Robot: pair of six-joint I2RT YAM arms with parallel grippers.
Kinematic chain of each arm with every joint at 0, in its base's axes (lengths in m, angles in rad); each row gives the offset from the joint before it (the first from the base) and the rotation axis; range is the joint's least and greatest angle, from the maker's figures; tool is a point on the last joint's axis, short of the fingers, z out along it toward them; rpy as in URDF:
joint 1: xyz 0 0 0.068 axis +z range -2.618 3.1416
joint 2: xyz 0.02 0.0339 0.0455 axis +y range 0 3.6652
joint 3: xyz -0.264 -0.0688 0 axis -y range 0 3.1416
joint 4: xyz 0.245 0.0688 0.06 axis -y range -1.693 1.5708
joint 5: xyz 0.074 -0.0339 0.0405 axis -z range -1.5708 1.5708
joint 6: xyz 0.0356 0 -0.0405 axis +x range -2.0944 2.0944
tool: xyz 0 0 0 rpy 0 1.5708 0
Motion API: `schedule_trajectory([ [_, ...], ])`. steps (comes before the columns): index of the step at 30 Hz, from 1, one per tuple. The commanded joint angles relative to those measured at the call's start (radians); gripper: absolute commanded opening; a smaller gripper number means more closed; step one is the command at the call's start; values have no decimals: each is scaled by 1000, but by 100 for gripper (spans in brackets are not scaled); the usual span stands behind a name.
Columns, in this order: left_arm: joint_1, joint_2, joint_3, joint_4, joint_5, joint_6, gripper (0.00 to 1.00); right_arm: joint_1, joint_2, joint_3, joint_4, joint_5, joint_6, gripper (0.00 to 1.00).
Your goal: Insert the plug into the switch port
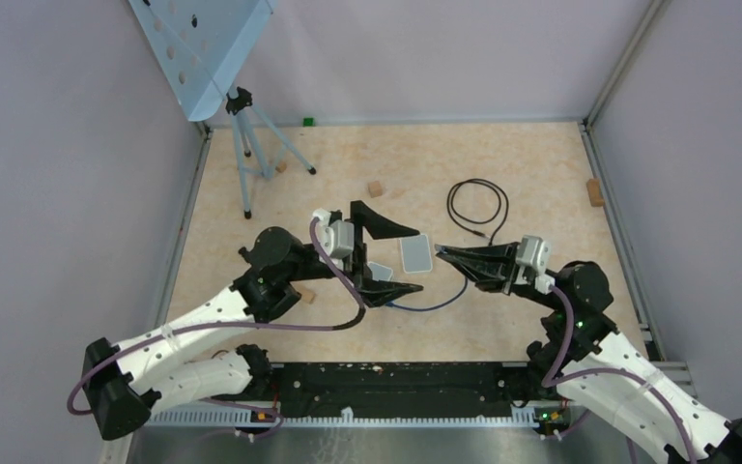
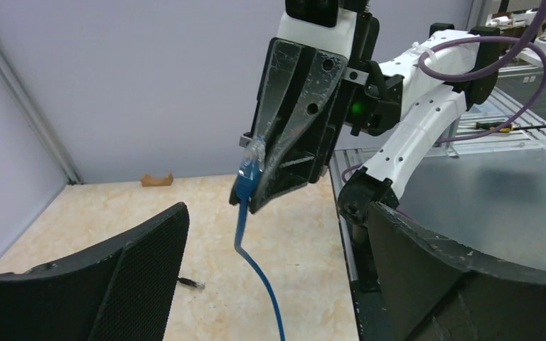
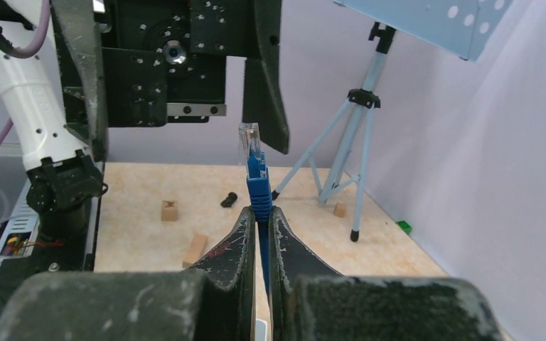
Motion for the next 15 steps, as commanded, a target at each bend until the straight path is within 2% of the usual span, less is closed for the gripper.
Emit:
schedule_trajectory([
  [1,-27,34,46,62,-71,64,98,39,6,49,0,-27,-44,0],
  [10,-34,85,135,-67,58,155,80,41,33,51,6,-178,-18,0],
  [15,-39,89,140,-81,101,178,66,42,55,49,12,-200,-1,0],
])
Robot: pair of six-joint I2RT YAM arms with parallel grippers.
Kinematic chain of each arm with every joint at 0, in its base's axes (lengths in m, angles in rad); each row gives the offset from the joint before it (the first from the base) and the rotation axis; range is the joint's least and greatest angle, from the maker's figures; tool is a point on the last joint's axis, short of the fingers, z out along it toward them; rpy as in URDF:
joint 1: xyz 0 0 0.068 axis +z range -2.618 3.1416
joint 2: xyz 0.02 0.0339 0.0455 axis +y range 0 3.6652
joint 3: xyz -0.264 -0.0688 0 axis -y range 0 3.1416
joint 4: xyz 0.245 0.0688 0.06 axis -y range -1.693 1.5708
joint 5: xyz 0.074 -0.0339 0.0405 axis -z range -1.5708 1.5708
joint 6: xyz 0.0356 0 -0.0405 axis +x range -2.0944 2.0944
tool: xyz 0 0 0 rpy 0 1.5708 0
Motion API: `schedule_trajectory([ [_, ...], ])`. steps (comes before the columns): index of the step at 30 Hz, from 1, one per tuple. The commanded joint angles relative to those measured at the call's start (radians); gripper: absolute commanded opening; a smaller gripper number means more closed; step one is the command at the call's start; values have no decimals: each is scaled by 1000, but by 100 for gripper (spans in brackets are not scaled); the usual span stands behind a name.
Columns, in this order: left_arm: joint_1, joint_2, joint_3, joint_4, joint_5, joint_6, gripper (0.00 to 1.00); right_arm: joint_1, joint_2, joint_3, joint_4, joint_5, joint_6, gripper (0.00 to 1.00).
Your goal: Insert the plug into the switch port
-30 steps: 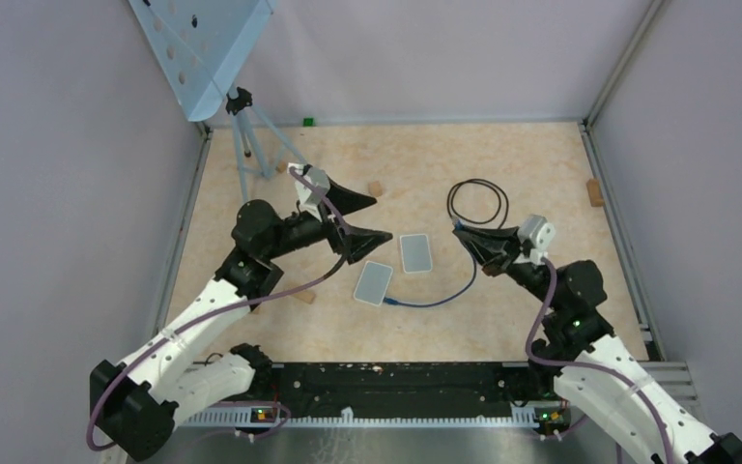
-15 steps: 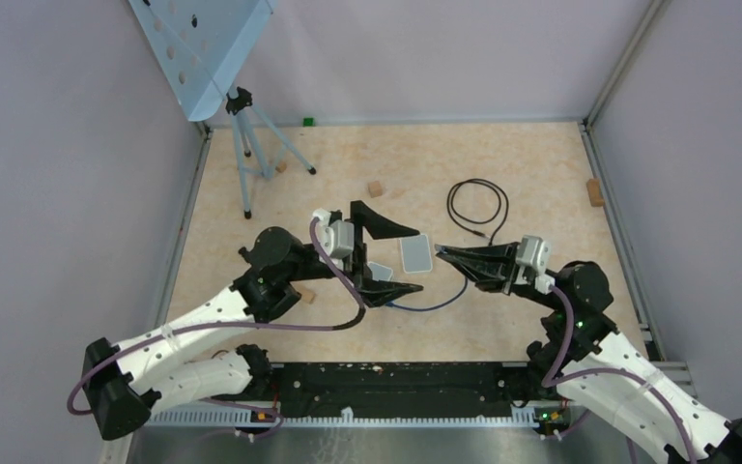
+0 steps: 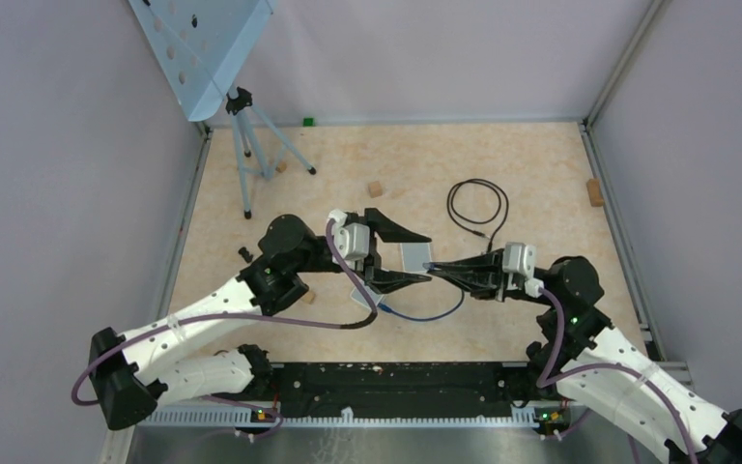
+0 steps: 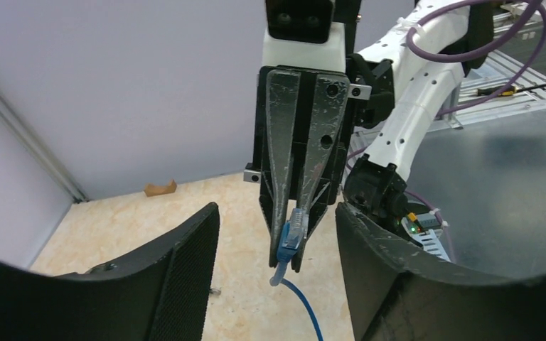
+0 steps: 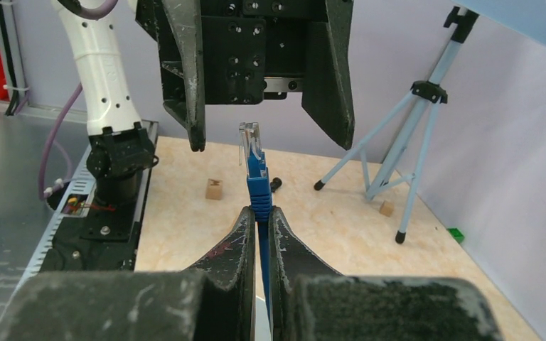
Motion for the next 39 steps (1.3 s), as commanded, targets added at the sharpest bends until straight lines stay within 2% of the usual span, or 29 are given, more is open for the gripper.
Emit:
schedule_trajectory([
  [1,-9,4,41,-23,63,50,62,15,15,47,48,-54,22,0],
  [3,-9,8,48,-50,76,63,56,15,17,45,61,-54,31,0],
  [8,-11,15,61,-115,91,89,49,14,17,48,59,-60,34,0],
  [14,-11,18,63,-135,89,98,25,14,17,45,54,-66,34,0],
  [16,-11,19,63,-136,76,99,13,15,17,44,51,-68,28,0],
  [18,-11,22,65,-145,53,89,0,15,14,42,46,-58,19,19],
  [22,-10,39,85,-193,-196,-92,0,15,-14,6,46,78,-15,59],
  [23,-9,45,87,-209,-274,-148,0,15,-22,-10,58,132,-37,63],
  [27,-11,47,41,-231,-545,-393,0,14,-11,-56,127,274,-66,66],
  [32,-11,-59,-214,58,-774,-658,0,23,66,-91,242,296,-46,57],
  [34,-11,-81,-271,119,-814,-717,0,52,87,-110,272,346,-64,57],
  [39,-11,-85,-265,88,-837,-762,0,135,171,-113,289,463,-133,59],
])
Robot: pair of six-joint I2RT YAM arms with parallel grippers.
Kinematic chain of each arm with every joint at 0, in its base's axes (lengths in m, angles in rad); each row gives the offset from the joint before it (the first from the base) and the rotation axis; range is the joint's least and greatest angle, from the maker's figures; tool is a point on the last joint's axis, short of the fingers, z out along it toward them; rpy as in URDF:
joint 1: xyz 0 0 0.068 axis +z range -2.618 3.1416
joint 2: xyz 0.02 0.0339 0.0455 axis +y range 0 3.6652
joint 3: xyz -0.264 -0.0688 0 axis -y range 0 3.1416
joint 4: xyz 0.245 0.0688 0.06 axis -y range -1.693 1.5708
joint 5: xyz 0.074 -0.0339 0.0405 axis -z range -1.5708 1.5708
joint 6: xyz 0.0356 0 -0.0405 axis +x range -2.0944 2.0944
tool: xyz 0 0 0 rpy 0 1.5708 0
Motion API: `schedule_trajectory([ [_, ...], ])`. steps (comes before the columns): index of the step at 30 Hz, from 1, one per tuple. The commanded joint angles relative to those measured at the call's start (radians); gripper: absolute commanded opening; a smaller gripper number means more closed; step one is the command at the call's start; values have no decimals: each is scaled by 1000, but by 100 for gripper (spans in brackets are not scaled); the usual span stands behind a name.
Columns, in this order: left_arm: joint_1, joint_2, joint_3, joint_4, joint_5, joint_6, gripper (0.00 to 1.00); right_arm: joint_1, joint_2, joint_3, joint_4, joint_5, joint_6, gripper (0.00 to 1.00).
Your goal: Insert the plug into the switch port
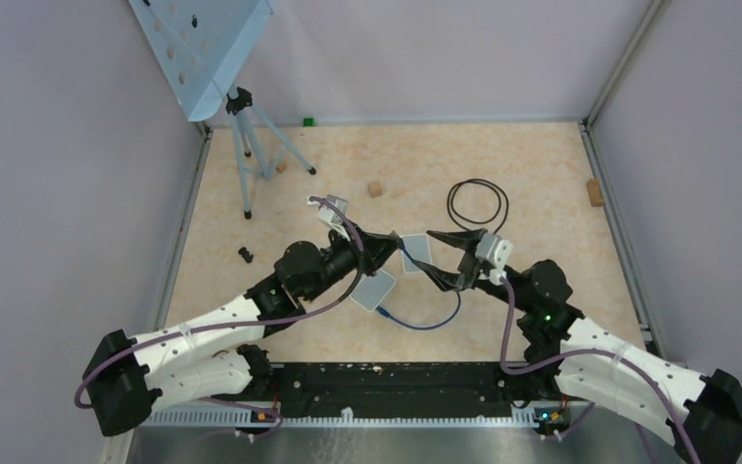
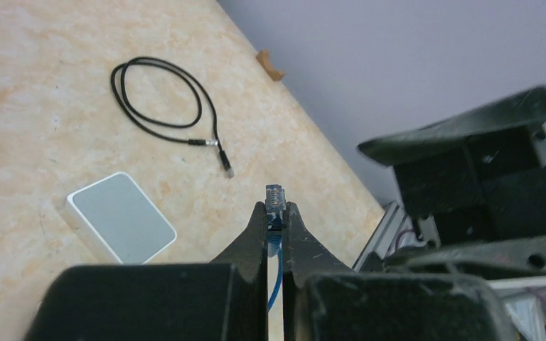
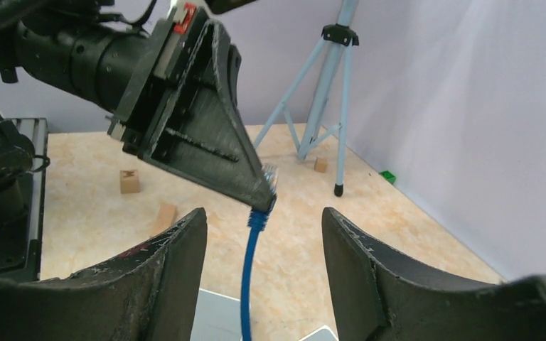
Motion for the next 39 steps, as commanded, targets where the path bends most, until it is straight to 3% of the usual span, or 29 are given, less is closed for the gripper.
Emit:
schedule_trajectory([
  [1,-4,-32,15,125,-90,-122,0,80,77,9,96,127,-73,60],
  [8,-4,-42,-15,155,-97,-181,0,216,259,22,206,366,-176,57],
  [15,-5,-47,-23,135,-106,-190,0,229,363,55,335,492,-208,53],
  [22,-4,-48,-27,122,-118,-200,0,229,412,82,368,469,-210,45],
  [34,-5,-28,-25,114,-113,-205,0,239,430,102,375,381,-208,45],
  [36,-5,-30,-25,114,-113,-206,0,240,433,104,372,378,-206,39],
  [39,-4,-31,-24,114,-111,-204,0,240,435,107,362,376,-207,23],
])
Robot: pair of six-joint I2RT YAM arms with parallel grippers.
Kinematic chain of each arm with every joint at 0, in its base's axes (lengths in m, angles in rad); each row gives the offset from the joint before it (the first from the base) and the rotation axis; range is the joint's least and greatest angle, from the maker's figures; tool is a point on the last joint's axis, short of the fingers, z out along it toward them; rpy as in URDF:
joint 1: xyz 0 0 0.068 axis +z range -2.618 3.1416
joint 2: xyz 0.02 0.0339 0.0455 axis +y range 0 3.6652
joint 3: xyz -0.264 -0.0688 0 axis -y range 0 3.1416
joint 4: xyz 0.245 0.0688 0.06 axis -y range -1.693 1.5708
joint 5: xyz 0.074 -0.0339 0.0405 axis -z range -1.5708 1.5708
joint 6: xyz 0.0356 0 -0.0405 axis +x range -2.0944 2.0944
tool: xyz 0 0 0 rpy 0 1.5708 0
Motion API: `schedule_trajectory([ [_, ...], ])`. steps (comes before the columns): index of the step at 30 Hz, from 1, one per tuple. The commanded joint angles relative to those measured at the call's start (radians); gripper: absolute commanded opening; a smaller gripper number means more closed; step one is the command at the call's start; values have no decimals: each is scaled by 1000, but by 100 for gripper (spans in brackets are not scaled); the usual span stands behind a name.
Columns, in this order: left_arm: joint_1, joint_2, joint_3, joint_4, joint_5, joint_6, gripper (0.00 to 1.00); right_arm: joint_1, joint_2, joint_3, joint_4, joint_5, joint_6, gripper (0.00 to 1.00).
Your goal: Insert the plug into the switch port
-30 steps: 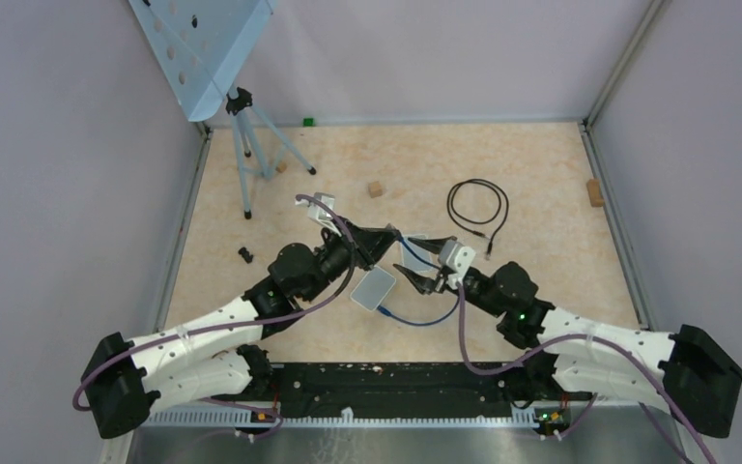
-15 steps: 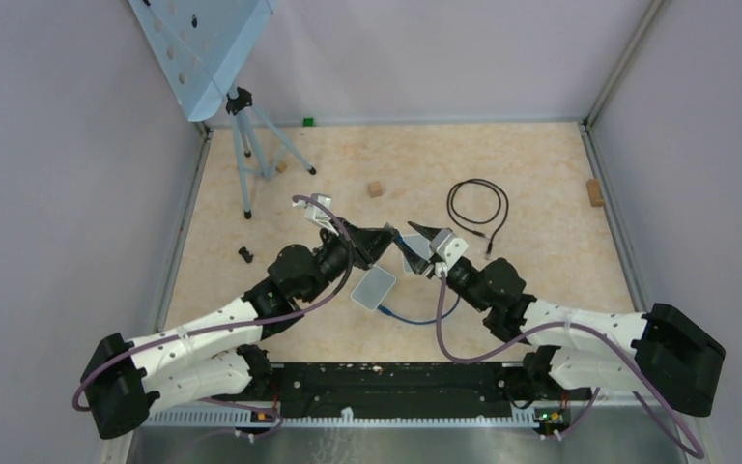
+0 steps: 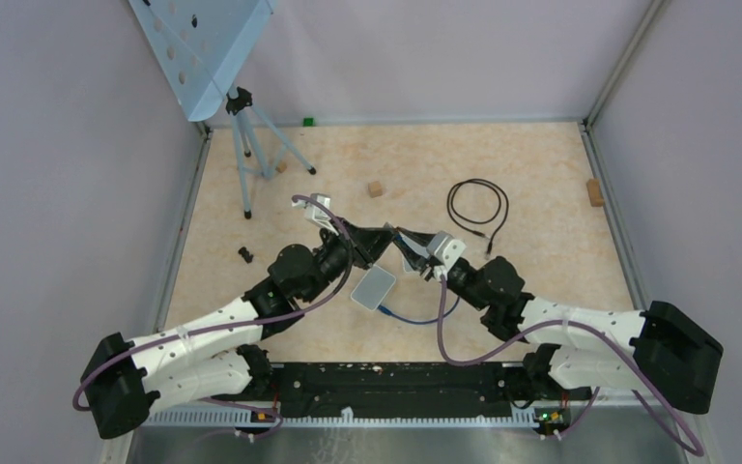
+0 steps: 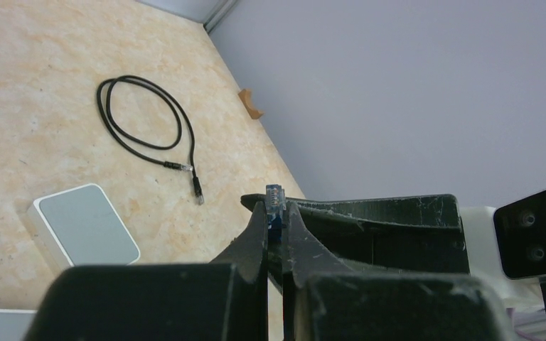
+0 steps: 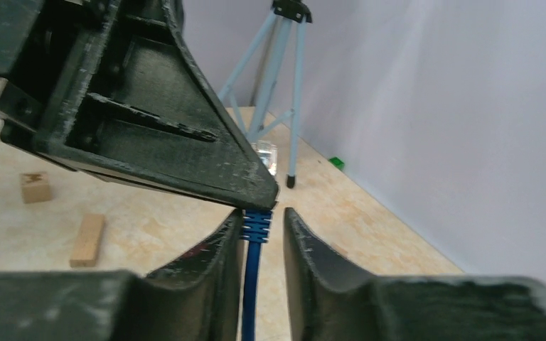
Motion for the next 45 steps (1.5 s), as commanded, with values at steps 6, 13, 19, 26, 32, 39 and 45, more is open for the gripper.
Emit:
schedule_trajectory([
  [6,-4,-9,-2,27,-2,-7,0,13,10,42,24,-20,17,0],
  [13,1,-49,12,-52,-121,81,95,13,-62,12,-125,67,77,0],
  [19,125,-50,66,-264,-99,144,98,-3,-157,-55,-312,168,131,0],
  [26,262,46,45,-262,86,140,95,-95,-266,-145,-471,133,303,0],
  [32,251,128,66,-106,369,95,99,-96,-308,-164,-490,28,259,0],
  [39,139,205,81,-24,373,-3,86,-96,-302,-157,-429,-31,237,0],
  [45,79,272,82,2,361,-50,66,-96,-288,-137,-424,-59,228,0],
])
